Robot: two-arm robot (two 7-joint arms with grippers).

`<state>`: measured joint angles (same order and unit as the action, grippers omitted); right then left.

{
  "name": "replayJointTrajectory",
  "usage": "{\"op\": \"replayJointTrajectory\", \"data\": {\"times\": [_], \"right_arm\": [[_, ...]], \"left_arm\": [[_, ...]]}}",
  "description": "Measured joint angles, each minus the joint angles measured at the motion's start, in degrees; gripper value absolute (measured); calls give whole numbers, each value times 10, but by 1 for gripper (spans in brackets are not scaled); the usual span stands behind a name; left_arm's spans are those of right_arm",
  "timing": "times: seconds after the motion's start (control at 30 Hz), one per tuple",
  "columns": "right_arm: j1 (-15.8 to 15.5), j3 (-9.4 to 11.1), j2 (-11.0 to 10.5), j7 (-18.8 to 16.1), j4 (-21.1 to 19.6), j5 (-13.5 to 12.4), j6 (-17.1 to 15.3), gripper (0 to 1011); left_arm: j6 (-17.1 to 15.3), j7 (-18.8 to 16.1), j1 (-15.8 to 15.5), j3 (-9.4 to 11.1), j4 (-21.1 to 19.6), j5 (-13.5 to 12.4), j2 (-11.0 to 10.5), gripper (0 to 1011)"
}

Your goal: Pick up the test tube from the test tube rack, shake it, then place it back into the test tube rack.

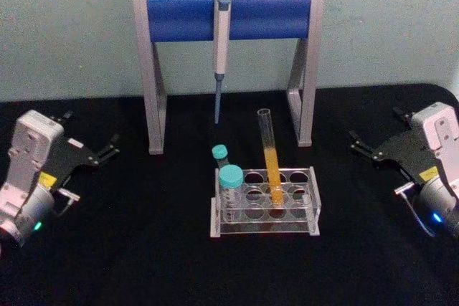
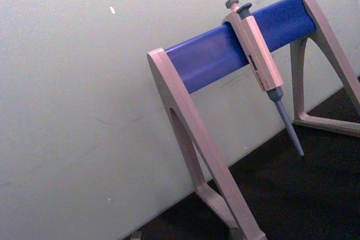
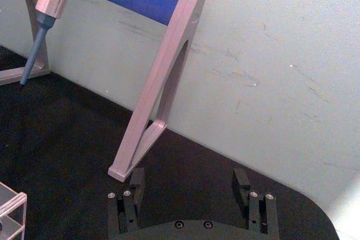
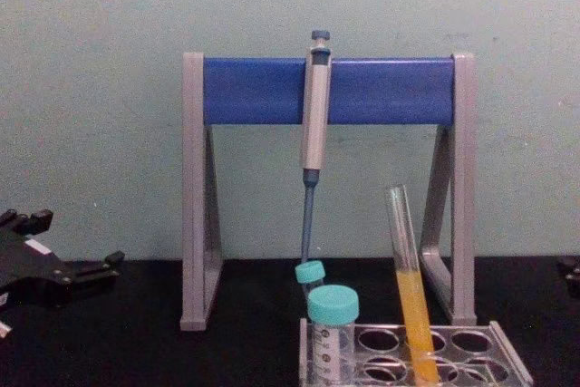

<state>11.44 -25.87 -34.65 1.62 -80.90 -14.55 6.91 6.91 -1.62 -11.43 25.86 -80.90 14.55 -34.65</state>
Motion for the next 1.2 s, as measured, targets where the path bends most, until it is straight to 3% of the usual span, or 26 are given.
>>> {"op": "replayJointTrajectory", "data": {"times": [1.2], "right_arm": [[0,0,0,0,0,0,0,1000]], "left_arm": [[0,0,0,0,0,0,0,1002]]}}
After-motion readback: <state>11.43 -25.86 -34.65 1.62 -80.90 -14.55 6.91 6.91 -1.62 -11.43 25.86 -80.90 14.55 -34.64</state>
